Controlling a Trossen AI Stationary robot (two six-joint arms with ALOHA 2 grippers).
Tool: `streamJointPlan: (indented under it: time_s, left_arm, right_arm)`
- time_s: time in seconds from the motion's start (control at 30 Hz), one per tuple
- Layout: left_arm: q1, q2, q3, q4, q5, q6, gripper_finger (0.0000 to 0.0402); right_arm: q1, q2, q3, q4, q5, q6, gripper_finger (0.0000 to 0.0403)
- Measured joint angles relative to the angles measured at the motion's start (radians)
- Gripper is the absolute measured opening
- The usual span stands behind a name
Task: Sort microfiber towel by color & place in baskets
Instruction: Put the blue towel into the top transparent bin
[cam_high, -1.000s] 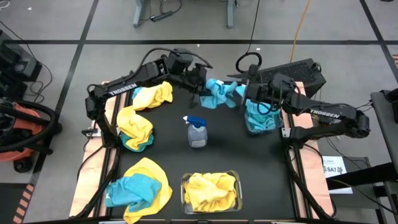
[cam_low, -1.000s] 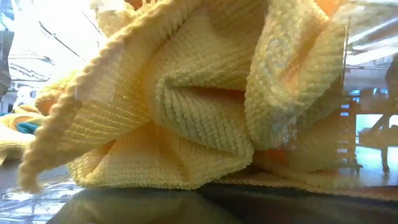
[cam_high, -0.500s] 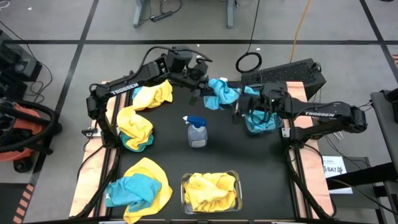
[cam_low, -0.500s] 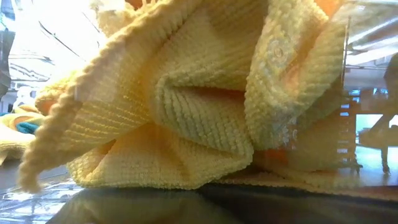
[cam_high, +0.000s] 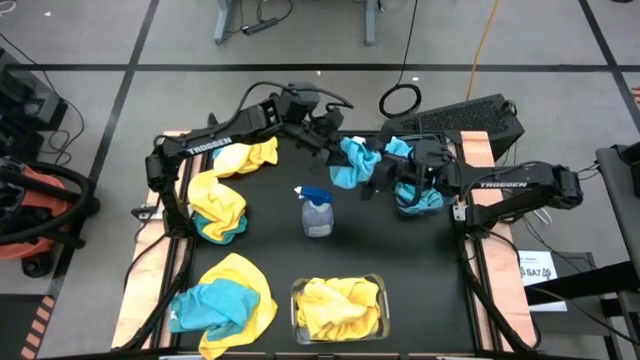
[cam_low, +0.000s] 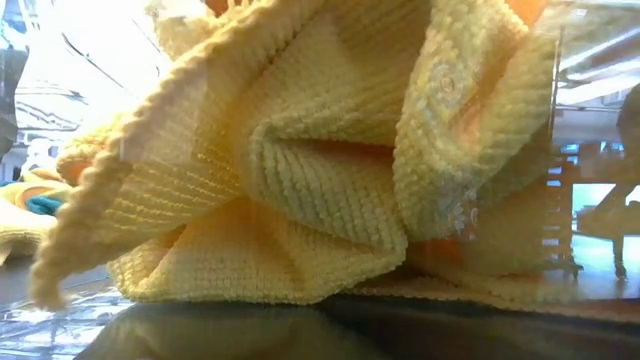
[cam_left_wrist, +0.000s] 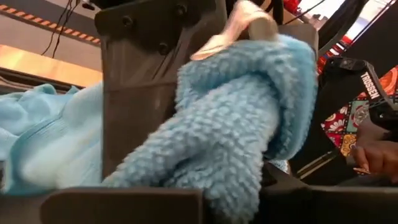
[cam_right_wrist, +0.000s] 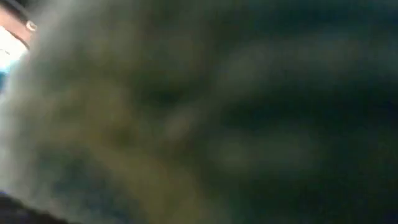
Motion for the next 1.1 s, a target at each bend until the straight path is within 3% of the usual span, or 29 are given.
streamJointPlan:
  time_s: [0.2, 0.47, 0.6, 0.7, 0.9, 1.1]
  left_arm:
    - [-0.005, -0.001, 0.002, 0.015, -0.083, 0.015, 0.0086]
    - [0.016, -0.02, 0.002, 0.019, -0.077, 0.03, 0.0236]
    - [0.038, -0.028, 0.002, 0.019, -0.046, 0.029, 0.0294]
    - [0.057, -0.036, 0.001, -0.002, -0.059, 0.028, 0.0314]
    - [0.121, -0.068, -0.003, -0.056, -0.09, 0.035, 0.0312]
    - [0.185, -0.105, -0.002, -0.188, -0.11, 0.106, 0.0299]
  right_arm:
    - [0.017, -0.005, 0.041, -0.108, 0.067, -0.003, 0.0146]
    - [0.031, -0.046, 0.066, -0.225, 0.144, -0.003, 0.0012]
    - [0.032, -0.077, 0.076, -0.248, 0.183, 0.016, 0.0015]
    - [0.033, -0.117, 0.082, -0.239, 0.199, 0.028, 0.0013]
    - [0.034, -0.206, 0.083, -0.287, 0.206, 0.085, 0.0004]
    - [0.028, -0.293, 0.084, -0.467, 0.382, 0.153, 0.0004]
